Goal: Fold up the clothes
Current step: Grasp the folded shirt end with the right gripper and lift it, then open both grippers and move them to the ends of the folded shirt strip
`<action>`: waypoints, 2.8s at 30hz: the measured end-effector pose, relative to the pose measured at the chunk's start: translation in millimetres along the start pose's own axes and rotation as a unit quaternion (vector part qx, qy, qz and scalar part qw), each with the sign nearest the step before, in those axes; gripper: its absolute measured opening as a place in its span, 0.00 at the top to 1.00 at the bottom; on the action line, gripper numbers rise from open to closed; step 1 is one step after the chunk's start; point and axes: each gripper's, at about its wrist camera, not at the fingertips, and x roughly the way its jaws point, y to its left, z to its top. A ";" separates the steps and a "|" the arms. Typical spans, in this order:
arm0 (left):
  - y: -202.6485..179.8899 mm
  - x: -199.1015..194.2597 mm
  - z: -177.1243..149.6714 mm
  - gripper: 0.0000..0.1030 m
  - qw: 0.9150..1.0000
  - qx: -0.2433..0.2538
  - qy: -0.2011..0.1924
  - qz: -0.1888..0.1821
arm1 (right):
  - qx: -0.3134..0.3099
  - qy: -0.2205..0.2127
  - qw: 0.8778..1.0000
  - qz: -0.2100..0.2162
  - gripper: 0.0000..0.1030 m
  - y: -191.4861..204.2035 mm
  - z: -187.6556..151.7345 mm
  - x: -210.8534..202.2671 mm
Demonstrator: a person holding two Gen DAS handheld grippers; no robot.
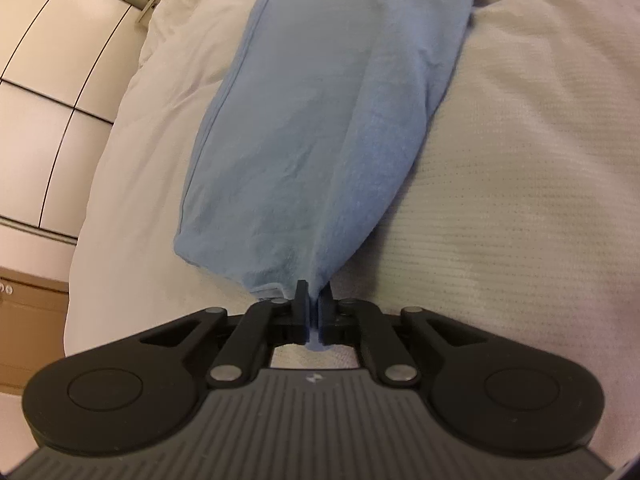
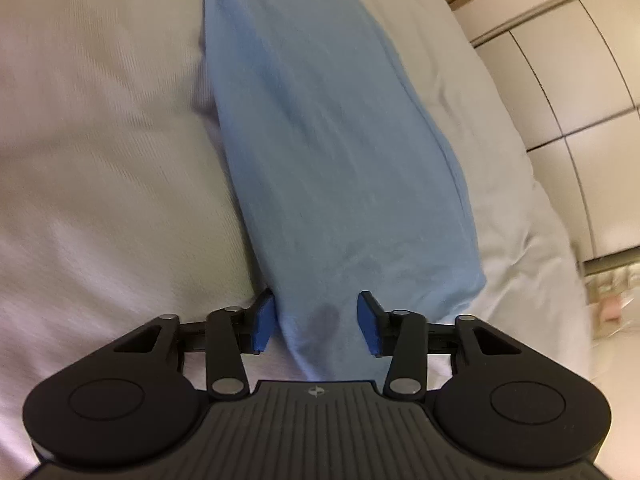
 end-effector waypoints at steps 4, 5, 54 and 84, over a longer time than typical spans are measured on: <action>3.0 -19.1 2.5 0.99 1.000 0.001 -0.009 0.000 | -0.039 -0.003 0.999 -0.033 1.00 5.6 -5.9 6.6; 3.0 -26.3 3.0 0.99 1.000 0.000 -0.012 0.000 | -0.049 -0.003 0.998 -0.041 1.00 7.0 -7.4 8.2; -32.6 -96.4 -42.7 0.68 0.972 0.090 -0.182 -0.119 | 0.368 0.009 0.927 0.067 0.78 217.6 176.4 -174.9; -52.3 -34.6 -95.8 0.85 0.827 0.441 -0.349 -0.005 | 0.532 0.090 0.842 -0.015 0.62 223.1 180.4 -174.0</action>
